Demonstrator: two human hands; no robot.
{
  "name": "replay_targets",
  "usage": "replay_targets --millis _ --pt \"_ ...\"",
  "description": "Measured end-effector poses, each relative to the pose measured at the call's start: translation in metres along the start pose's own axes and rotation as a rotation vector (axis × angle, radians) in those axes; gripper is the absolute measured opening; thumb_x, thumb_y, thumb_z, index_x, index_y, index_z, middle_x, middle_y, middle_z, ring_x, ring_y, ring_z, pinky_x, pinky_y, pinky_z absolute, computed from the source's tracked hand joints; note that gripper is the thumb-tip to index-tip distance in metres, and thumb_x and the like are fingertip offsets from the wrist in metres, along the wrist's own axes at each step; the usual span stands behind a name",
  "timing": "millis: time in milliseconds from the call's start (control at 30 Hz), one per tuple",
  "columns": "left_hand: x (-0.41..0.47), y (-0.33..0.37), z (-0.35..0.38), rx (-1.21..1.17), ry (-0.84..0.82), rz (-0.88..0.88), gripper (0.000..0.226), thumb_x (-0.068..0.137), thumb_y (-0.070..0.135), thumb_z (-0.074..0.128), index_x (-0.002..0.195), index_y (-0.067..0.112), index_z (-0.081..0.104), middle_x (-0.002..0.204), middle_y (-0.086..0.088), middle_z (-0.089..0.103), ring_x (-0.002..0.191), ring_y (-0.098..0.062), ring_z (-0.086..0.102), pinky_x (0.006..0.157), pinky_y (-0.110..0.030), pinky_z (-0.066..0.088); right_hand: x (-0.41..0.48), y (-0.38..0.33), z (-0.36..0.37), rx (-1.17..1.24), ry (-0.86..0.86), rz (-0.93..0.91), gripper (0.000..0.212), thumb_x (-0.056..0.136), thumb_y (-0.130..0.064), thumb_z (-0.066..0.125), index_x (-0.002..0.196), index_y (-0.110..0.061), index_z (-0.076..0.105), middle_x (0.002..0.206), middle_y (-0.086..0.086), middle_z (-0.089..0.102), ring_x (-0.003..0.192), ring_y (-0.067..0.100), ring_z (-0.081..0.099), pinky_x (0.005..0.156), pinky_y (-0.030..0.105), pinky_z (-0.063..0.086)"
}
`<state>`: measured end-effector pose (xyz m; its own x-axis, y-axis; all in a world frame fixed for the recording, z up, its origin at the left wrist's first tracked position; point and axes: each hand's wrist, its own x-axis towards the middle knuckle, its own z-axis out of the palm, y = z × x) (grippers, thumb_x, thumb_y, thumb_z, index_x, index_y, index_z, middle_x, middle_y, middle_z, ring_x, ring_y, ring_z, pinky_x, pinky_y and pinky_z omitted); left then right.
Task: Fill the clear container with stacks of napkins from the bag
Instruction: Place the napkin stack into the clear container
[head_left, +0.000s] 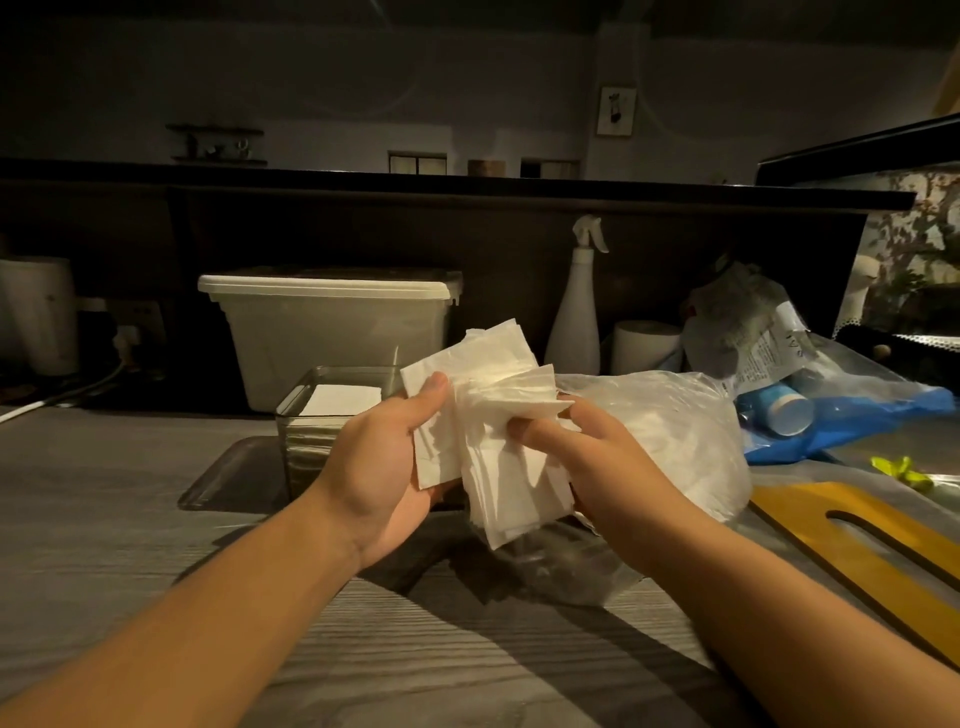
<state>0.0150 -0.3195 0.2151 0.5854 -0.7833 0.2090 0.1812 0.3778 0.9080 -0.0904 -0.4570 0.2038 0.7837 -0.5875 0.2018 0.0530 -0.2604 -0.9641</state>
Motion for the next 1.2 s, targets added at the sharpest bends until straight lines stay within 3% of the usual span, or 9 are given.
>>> replay_targets --millis 100,333,500,600,700,800,933,1067,1200 --pt "0.001 0.000 -0.002 -0.006 0.004 0.005 0.034 0.102 0.033 0.039 0.127 0.024 0.061 0.119 -0.005 0.072 0.108 -0.023 0.069 0.088 -0.040 0.054 0.000 -0.001 -0.002 0.043 -0.019 0.029 0.035 0.086 -0.037 0.073 0.118 -0.032 0.060 0.117 -0.007 0.068 0.104 0.019 0.067 0.091 0.043 0.058" --pt "0.003 0.003 -0.006 -0.029 0.089 0.021 0.031 0.101 0.033 0.044 0.123 0.022 0.064 0.115 -0.005 0.073 0.106 -0.026 0.070 0.089 -0.042 0.055 -0.001 -0.005 -0.005 0.130 0.004 0.068 0.052 0.076 -0.029 0.084 0.120 -0.026 0.057 0.109 0.000 0.072 0.090 0.020 0.075 0.081 0.041 0.062" --pt "0.004 0.009 -0.008 -0.036 0.174 0.080 0.026 0.103 0.031 0.043 0.113 0.024 0.066 0.111 -0.002 0.075 0.104 -0.024 0.071 0.091 -0.044 0.055 -0.002 -0.008 -0.009 0.047 -0.021 0.060 0.051 0.076 -0.029 0.084 0.121 -0.023 0.062 0.106 -0.001 0.074 0.087 0.017 0.075 0.080 0.038 0.062" --pt "0.004 0.017 -0.010 -0.015 0.234 0.124 0.023 0.103 0.029 0.045 0.113 0.022 0.065 0.106 0.000 0.076 0.096 -0.020 0.073 0.080 -0.038 0.057 -0.005 -0.012 -0.016 -0.107 -0.063 -0.013 0.034 0.079 -0.029 0.081 0.110 -0.024 0.068 0.099 -0.002 0.074 0.085 0.015 0.074 0.079 0.035 0.062" --pt "0.002 0.019 -0.009 0.072 0.255 0.083 0.020 0.102 0.027 0.048 0.106 0.018 0.066 0.097 -0.002 0.077 0.085 -0.017 0.075 0.074 -0.035 0.056 -0.007 -0.018 -0.025 -0.194 -0.154 -0.209 0.020 0.077 -0.031 0.083 0.094 -0.028 0.073 0.092 -0.002 0.074 0.085 0.017 0.073 0.080 0.040 0.062" --pt "-0.002 0.017 -0.006 0.202 0.220 -0.006 0.025 0.102 0.028 0.050 0.110 0.011 0.067 0.095 -0.006 0.077 0.088 -0.022 0.074 0.075 -0.036 0.057 -0.009 -0.019 -0.029 -0.155 -0.255 -0.383 0.022 0.071 -0.041 0.078 0.090 -0.031 0.075 0.093 0.000 0.073 0.089 0.021 0.071 0.078 0.039 0.062" --pt "-0.005 0.011 -0.003 0.442 0.139 -0.108 0.028 0.100 0.037 0.052 0.101 0.013 0.067 0.091 -0.006 0.073 0.083 -0.018 0.068 0.067 -0.030 0.055 -0.009 -0.015 -0.028 -0.292 -0.187 -0.514 0.019 0.078 -0.035 0.079 0.095 -0.030 0.073 0.096 -0.011 0.070 0.094 0.013 0.068 0.071 0.025 0.057" --pt "-0.009 0.008 0.002 0.543 0.060 -0.161 0.025 0.099 0.037 0.050 0.096 0.018 0.066 0.094 -0.005 0.065 0.092 -0.022 0.059 0.085 -0.036 0.050 -0.008 -0.011 -0.021 -0.624 -0.101 -0.616 0.020 0.083 -0.028 0.079 0.091 -0.040 0.066 0.117 -0.027 0.053 0.117 0.001 0.048 0.091 0.017 0.046" --pt "-0.012 0.008 0.002 0.489 -0.109 -0.219 0.040 0.089 0.055 0.046 0.100 0.032 0.077 0.097 -0.004 0.074 0.102 -0.025 0.064 0.093 -0.040 0.051 -0.007 -0.007 -0.019 -0.632 -0.078 -0.609 0.019 0.086 -0.028 0.076 0.101 -0.035 0.068 0.130 -0.028 0.052 0.124 -0.003 0.044 0.100 0.022 0.046"
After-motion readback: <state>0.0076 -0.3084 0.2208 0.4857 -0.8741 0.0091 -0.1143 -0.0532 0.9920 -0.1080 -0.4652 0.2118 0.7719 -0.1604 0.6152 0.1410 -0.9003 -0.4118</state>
